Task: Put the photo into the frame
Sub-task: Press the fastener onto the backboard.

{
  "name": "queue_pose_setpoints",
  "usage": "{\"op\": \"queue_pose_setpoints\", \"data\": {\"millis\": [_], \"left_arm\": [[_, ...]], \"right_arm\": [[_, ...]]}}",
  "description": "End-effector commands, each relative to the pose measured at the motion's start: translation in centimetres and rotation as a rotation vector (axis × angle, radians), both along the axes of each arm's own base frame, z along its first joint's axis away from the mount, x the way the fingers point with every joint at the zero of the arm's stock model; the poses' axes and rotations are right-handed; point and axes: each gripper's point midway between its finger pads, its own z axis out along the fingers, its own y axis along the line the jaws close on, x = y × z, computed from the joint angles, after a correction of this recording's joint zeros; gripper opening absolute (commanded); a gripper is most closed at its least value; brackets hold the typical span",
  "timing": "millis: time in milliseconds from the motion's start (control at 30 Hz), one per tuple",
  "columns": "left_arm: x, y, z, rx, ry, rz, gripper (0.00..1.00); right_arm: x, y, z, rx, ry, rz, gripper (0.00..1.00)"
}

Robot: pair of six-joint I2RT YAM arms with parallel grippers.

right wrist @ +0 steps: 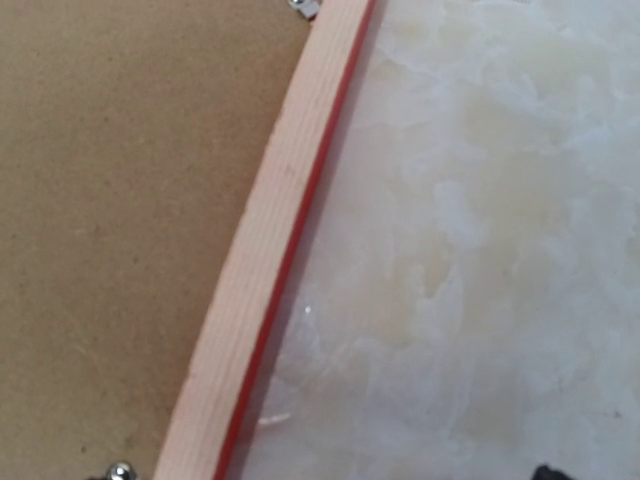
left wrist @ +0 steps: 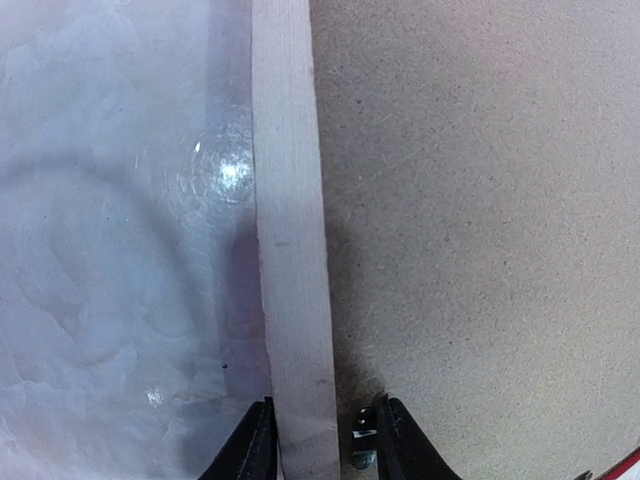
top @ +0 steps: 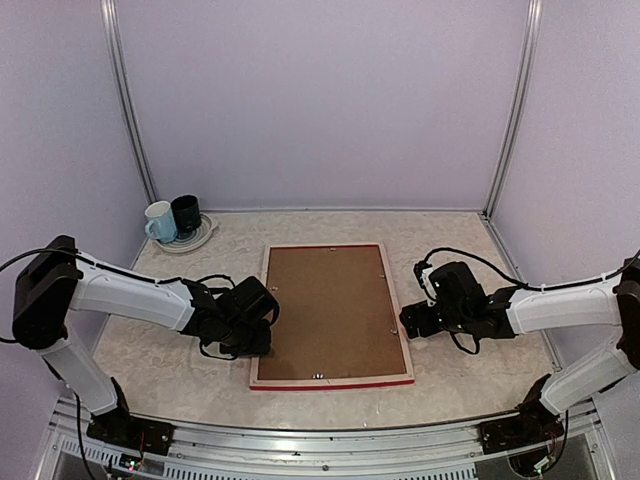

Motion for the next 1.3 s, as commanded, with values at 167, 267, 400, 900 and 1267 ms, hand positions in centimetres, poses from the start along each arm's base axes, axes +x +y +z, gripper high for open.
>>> {"op": "queue_pose_setpoints", "data": {"millis": [167, 267, 400, 900, 1267], "left_arm": [[-2.5, 3.2, -2.5, 0.149, 0.101, -0.039, 0.24], [-2.5, 3.3, -2.3, 0.157, 0.099, -0.046, 0.14], [-2.4, 3.2, -2.2, 0.169, 0.097, -0.067, 0.16], [-0.3, 2.7, 1.2, 0.14, 0.024, -0.066, 0.42], [-0.9, 2.4, -1.8, 0.203, 0.076, -0.109, 0.42]], "right_arm": [[0.2, -0.5, 0.0, 0.005, -0.01, -0.021, 0.91], [0.2, -0.4, 0.1, 0.007, -0.009, -0.018, 0.91], [0.2, -0.4, 0.0, 0.007, -0.008, -0.018, 0.91], [-0.3, 1.5, -1.2, 0.035, 0.046, 0.073, 0.91], [-0.9, 3.2, -4.0, 0.038, 0.153, 0.136, 0.92]]}}
